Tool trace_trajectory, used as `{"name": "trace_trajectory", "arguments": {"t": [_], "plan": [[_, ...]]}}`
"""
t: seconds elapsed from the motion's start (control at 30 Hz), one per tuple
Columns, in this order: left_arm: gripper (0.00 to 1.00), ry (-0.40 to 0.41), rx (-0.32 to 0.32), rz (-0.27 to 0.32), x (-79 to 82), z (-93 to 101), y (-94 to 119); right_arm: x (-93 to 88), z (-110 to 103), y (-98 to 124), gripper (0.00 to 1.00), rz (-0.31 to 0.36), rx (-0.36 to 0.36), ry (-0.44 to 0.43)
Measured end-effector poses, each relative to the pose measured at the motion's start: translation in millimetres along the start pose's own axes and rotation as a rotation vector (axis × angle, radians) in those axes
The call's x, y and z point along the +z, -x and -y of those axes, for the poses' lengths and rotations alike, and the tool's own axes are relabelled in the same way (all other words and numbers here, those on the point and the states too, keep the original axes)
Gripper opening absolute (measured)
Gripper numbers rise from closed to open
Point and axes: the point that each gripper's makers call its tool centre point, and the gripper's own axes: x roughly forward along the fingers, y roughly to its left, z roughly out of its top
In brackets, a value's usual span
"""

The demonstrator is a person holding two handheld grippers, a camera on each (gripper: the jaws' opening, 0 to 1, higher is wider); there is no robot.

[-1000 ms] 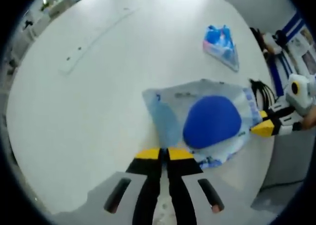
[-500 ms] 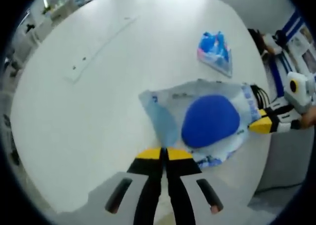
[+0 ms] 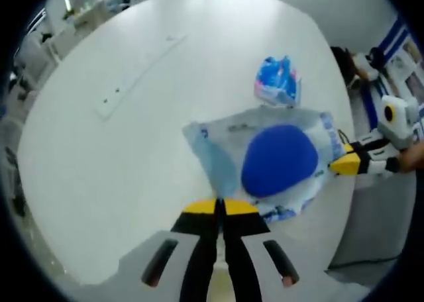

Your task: Arrange the tabletop items into an orderly group along one side of the table until the central work area is clear of visible clutter.

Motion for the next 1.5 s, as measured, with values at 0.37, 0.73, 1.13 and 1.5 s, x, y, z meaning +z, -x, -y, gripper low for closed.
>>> {"name": "trace_trajectory", "arguments": {"t": [0.37, 0.73, 1.13, 1.5], "plan": [[0.00, 0.083, 0.009, 0.031, -0.6, 12.8, 7, 23.2, 18, 14, 0.00, -0.011, -0.013, 0.038], [0.00, 0.201, 0.030, 0.072, -9.7, 25.5, 17, 30.1, 26, 18, 0.00, -0.037, -0.016, 0.069], [0.00, 0.318, 0.043, 0.142, -29.9, 47.5, 17, 40.7, 34, 17, 0.00, -0.090, 0.012, 0.176], [0.00, 0.429, 0.049, 0.233, -37.5, 59.0, 19, 53.1, 39, 7, 0.00, -0.127, 0.034, 0.249]]}}
